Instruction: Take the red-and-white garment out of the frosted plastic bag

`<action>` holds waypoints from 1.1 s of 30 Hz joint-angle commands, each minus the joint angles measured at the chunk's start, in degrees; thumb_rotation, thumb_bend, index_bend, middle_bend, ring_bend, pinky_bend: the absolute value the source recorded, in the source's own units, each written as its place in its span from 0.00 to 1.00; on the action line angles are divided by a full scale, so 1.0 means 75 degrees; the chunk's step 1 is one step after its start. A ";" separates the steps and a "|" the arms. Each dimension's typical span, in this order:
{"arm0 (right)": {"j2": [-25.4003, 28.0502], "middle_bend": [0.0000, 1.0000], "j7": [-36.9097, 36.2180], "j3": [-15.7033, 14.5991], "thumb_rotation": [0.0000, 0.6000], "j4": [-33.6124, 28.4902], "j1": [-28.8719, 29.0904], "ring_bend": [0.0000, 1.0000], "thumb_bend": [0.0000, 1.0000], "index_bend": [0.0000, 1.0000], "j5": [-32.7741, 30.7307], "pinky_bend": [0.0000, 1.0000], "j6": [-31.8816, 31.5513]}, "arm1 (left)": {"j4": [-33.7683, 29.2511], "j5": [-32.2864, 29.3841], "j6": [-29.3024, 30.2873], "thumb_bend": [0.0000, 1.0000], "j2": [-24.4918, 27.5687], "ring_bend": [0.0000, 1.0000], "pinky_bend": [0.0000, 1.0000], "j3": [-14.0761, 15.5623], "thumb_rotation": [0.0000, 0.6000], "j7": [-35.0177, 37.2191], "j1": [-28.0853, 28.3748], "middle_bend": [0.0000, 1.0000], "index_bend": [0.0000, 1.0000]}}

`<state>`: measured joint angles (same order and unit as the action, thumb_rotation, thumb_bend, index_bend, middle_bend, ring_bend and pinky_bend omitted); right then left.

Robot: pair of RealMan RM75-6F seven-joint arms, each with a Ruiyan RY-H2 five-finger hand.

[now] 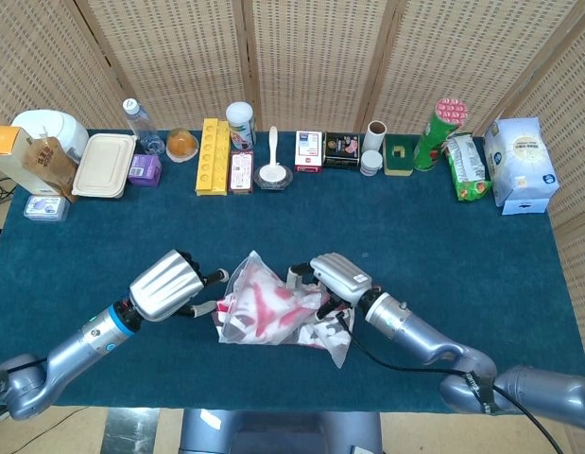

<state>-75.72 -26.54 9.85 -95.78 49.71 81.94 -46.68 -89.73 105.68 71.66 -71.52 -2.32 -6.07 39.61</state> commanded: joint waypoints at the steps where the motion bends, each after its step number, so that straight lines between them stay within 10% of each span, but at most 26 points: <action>1: 0.0013 0.92 0.0005 0.0007 1.00 -0.0028 -0.0003 1.00 0.18 0.85 0.0013 1.00 -0.0018 | -0.0012 -0.0002 -0.0019 0.22 -0.0029 0.91 0.86 0.0001 0.93 0.0011 0.0021 1.00 0.43; 33: 0.0107 0.92 -0.0326 0.0089 1.00 -0.0146 -0.0008 1.00 0.18 0.85 -0.0036 1.00 -0.0018 | 0.0038 -0.0133 -0.0046 0.22 -0.0423 0.91 0.86 0.0087 0.93 0.0592 0.0176 1.00 0.45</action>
<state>-74.93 -28.94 10.49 -96.85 49.66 81.66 -46.79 -89.57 104.72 71.40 -74.81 -1.80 -1.80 40.92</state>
